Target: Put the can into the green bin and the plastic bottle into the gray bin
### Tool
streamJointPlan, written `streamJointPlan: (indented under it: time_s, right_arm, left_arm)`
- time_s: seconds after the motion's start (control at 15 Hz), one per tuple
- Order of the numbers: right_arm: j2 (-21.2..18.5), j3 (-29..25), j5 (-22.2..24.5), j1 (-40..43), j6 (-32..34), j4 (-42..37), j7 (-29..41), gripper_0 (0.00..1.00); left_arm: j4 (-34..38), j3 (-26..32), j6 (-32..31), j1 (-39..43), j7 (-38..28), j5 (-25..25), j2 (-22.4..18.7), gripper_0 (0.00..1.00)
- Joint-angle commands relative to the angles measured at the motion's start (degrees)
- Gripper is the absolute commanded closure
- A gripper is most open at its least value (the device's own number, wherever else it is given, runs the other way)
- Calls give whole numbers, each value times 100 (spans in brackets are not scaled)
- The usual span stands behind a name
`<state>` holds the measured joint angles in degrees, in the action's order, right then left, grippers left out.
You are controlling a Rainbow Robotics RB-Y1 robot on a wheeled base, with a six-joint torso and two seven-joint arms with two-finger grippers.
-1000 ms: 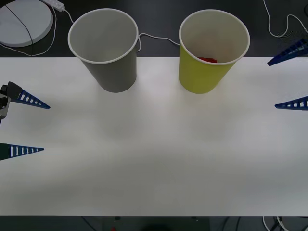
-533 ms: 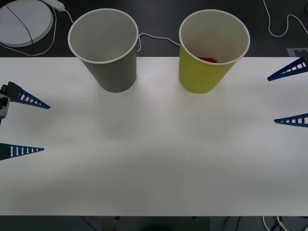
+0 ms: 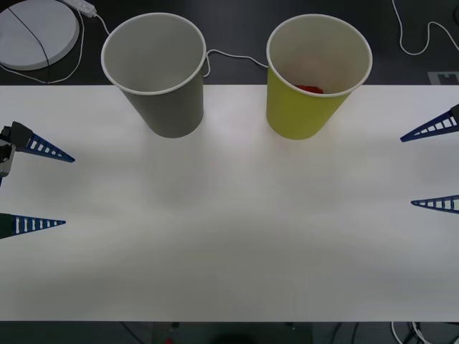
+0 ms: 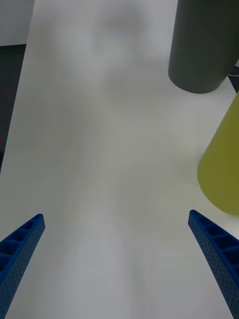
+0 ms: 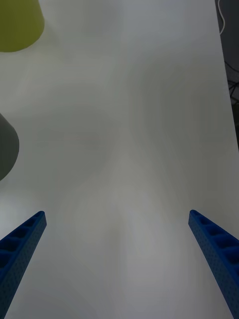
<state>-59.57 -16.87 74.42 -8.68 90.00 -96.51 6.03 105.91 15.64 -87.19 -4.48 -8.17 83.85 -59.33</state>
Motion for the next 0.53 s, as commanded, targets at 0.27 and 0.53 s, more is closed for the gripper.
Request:
streamJointPlan:
  time_s: [0.27, 0.53]
  right_arm:
    - [209, -167, -15, 350, 0, 1, -251, 0]
    - [350, -202, -15, 411, 0, 10, -409, 0]
  left_arm:
    - [0, 0, 0, 0, 0, 0, 0, 0]
    - [0, 0, 0, 0, 0, 0, 0, 0]
